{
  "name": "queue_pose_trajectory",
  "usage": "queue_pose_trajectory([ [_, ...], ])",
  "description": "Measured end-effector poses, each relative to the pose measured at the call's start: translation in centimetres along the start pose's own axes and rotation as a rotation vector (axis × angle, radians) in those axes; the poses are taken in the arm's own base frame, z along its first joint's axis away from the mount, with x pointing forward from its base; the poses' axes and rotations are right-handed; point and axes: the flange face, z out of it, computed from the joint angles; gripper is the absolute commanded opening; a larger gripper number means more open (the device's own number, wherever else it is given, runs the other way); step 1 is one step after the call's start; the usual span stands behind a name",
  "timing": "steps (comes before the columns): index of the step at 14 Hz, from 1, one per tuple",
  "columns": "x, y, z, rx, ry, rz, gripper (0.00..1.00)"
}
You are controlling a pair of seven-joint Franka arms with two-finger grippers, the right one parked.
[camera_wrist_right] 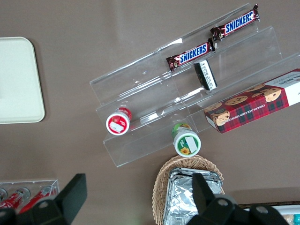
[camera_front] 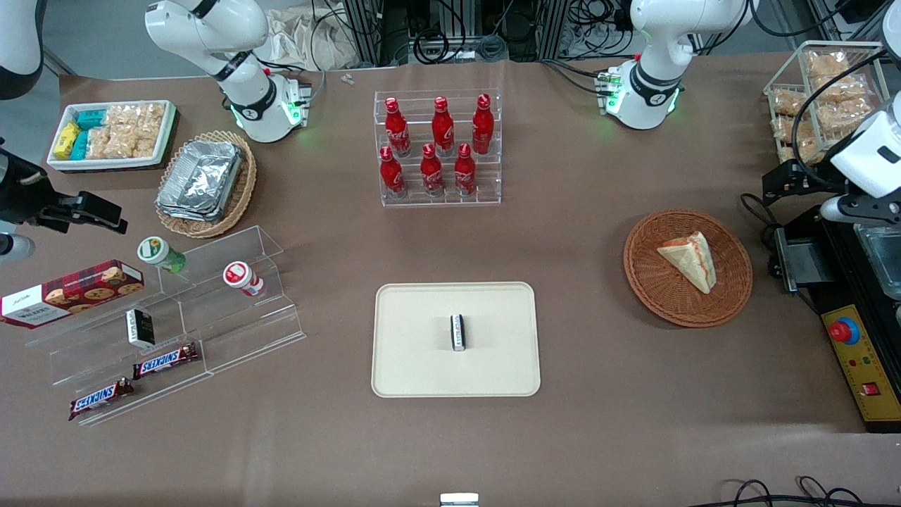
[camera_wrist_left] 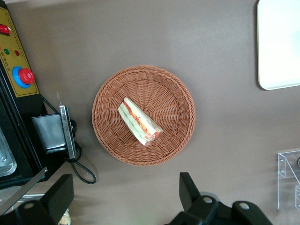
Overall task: Place sandwich from basket to tray
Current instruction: 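Move the left gripper over the wrapped sandwich in the wicker basket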
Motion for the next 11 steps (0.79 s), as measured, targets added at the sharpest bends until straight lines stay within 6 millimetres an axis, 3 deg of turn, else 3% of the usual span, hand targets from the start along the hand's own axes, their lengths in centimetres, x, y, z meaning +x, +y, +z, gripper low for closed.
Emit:
queue_pose_trajectory([
  [7,0.1,-0.1,-0.3,0.003,0.002,-0.029,1.00],
  [11,0.9,-0.2,2.5,0.001,-0.041,-0.190,1.00],
])
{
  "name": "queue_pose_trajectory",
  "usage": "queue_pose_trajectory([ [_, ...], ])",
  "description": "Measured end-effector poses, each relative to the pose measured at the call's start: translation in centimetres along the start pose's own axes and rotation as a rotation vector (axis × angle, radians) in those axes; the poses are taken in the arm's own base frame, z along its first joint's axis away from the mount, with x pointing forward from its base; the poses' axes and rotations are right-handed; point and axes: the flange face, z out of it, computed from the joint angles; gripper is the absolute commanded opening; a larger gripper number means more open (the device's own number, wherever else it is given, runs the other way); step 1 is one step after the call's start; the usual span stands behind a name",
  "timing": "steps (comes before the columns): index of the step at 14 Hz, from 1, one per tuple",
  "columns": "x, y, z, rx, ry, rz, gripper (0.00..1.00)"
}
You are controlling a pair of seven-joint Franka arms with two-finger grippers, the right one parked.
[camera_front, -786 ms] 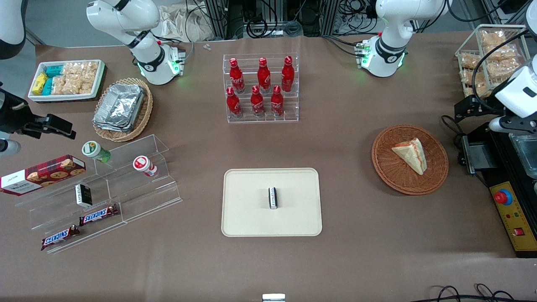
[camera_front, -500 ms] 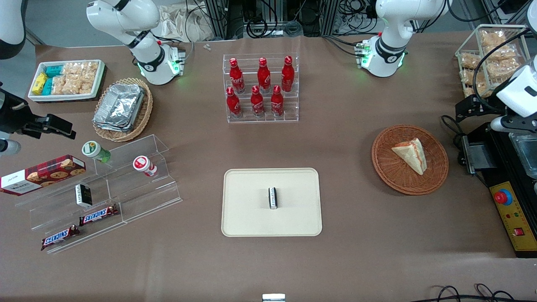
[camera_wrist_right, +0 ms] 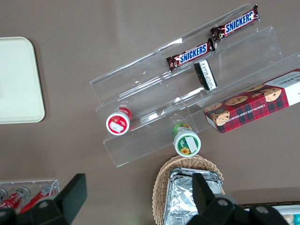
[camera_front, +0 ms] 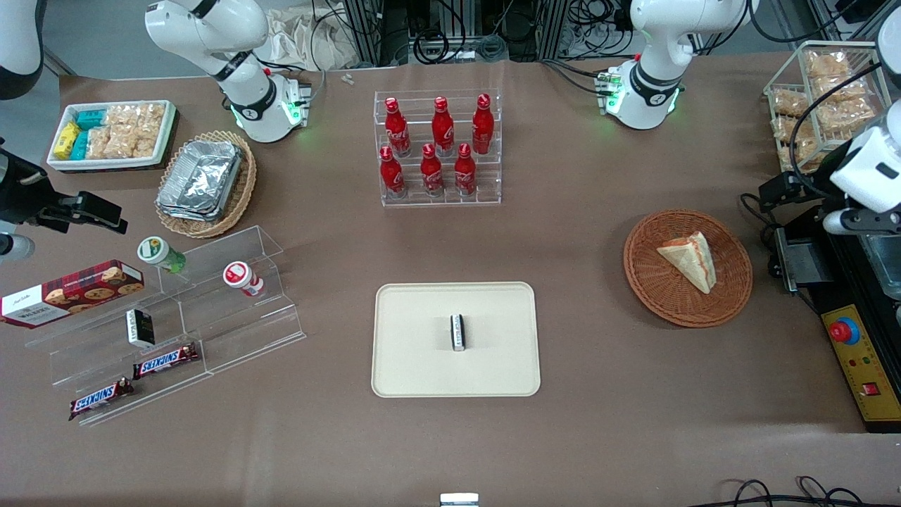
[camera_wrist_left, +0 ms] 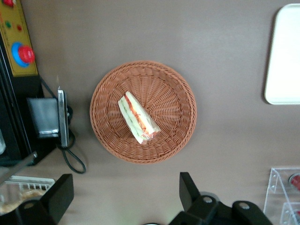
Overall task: Place sandwich from basket to tray
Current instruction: 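Move the left gripper over the wrapped sandwich in the wicker basket, then lower the left gripper and close it on the sandwich's wrapped edge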
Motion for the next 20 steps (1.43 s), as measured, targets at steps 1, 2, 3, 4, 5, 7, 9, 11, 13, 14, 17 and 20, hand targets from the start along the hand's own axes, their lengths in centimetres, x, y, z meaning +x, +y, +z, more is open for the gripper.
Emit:
queue_pose_trajectory([
  [1,0.2,0.0,1.1,0.000,-0.001,-0.056,1.00],
  [2,0.3,0.1,2.4,0.000,-0.001,-0.113,1.00],
  [3,0.3,0.2,4.0,0.000,0.000,-0.168,1.00],
  [4,0.2,0.3,5.7,-0.001,0.008,-0.220,1.00],
  [5,-0.1,0.3,7.4,-0.003,0.016,-0.275,1.00],
  [7,-1.2,0.2,10.8,0.012,0.031,-0.373,1.00],
  [9,-2.3,0.2,13.6,0.027,0.039,-0.450,1.00],
  [11,-2.8,0.2,15.4,0.029,0.038,-0.516,1.00],
  [13,-3.0,0.3,17.0,0.024,0.047,-0.584,1.00],
  [14,-3.1,0.3,17.9,0.022,0.049,-0.608,1.00],
  [17,-3.0,0.4,20.8,0.022,0.043,-0.660,1.00],
  [20,-3.0,0.5,23.4,0.022,0.037,-0.679,1.00],
])
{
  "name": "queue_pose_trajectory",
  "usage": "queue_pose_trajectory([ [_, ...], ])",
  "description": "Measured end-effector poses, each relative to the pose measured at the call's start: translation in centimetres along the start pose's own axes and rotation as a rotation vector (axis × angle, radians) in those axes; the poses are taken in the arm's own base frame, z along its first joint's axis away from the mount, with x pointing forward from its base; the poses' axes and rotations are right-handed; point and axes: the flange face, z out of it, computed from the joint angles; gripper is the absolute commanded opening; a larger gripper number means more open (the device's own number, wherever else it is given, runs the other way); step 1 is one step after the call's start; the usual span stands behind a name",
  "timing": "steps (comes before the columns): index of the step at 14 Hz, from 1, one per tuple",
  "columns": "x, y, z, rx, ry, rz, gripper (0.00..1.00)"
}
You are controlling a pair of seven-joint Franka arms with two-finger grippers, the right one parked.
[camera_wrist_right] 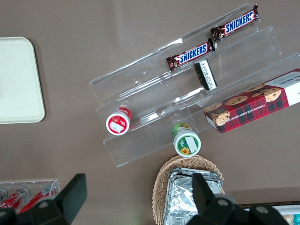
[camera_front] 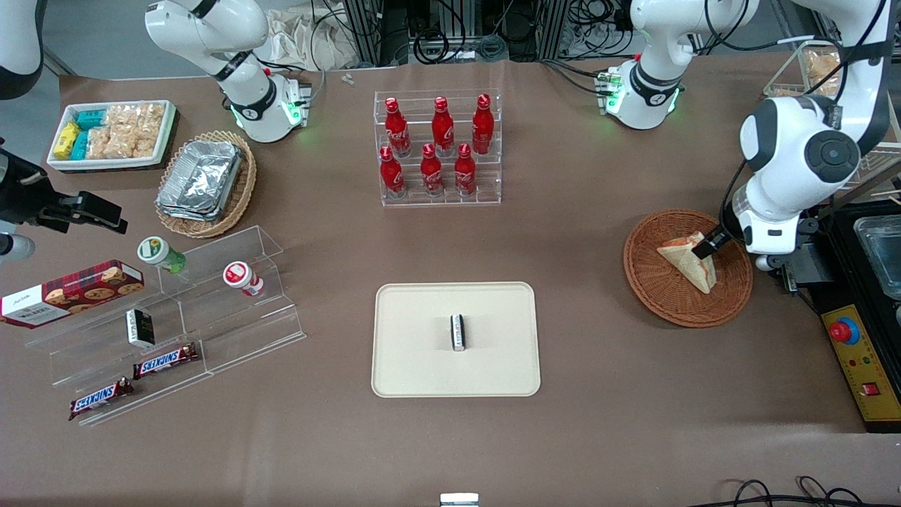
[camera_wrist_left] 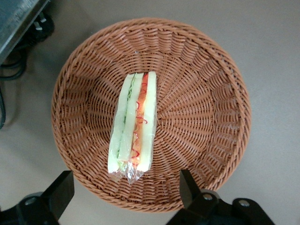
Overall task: Place sandwich from basket to tray
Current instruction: 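Lower the left gripper and close it on the sandwich's wrapped edge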
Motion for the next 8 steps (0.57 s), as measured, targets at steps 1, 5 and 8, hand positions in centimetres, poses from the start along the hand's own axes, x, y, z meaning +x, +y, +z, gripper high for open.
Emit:
queue_pose_trajectory([
  [1,-0.1,-0.1,0.8,0.001,-0.003,-0.006,1.00],
  [5,-0.7,-0.6,3.4,0.006,-0.011,-0.014,1.00],
  [8,-0.9,-1.2,4.6,0.008,-0.015,-0.020,1.00],
])
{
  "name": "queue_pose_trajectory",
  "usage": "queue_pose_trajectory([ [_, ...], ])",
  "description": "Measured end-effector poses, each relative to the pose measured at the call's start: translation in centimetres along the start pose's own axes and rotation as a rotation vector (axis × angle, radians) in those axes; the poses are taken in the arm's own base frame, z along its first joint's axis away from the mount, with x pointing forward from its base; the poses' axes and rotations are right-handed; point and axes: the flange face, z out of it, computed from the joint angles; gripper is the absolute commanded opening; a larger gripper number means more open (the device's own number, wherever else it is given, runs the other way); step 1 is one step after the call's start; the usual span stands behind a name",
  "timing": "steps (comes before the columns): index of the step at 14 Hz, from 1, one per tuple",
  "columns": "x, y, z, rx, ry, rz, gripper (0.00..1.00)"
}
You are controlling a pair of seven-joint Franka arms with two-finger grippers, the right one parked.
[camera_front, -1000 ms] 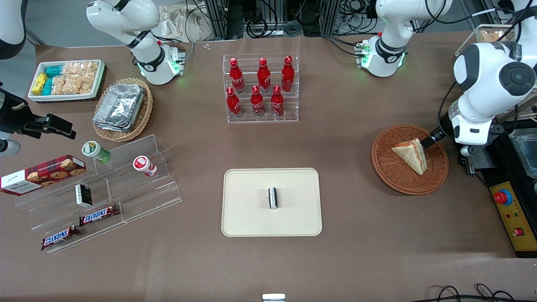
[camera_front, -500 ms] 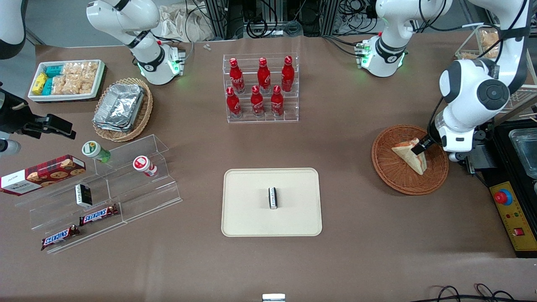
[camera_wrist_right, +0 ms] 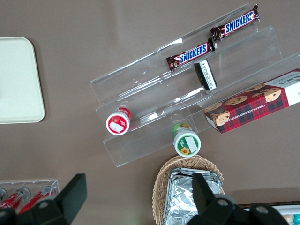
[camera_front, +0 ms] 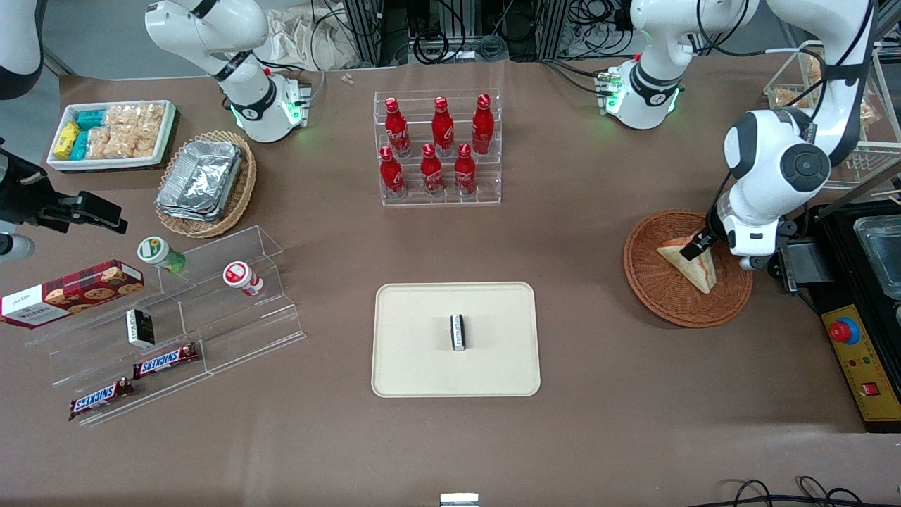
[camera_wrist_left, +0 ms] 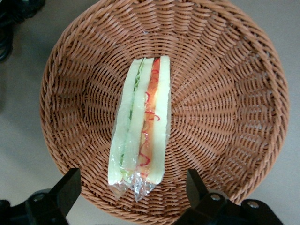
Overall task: Place sandwich from basket to tray
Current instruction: 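Lower the left gripper and close it on the sandwich's wrapped edge, then lift the sandwich and carry it toward the cream tray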
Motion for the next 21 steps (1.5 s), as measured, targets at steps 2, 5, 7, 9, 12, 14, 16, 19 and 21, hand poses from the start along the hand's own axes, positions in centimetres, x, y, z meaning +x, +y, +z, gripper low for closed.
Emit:
queue_pose_trajectory([
  [2,-0.1,-0.2,0.6,0.005,-0.006,-0.002,1.00],
  [5,0.2,-1.0,1.6,0.001,-0.005,-0.018,1.00],
  [7,0.2,-1.6,2.5,-0.003,-0.003,-0.029,1.00],
  [9,0.3,-1.8,3.3,-0.002,-0.003,-0.033,0.73],
  [12,0.3,-1.6,4.1,-0.002,-0.003,-0.032,0.00],
  [14,0.4,-1.7,4.1,-0.004,0.000,-0.034,0.00],
  [16,0.5,-1.6,4.0,-0.009,0.005,-0.056,0.00],
  [19,0.9,-1.3,3.2,-0.022,0.020,-0.088,0.00],
  [21,1.3,-0.9,1.5,-0.018,0.042,-0.072,0.00],
])
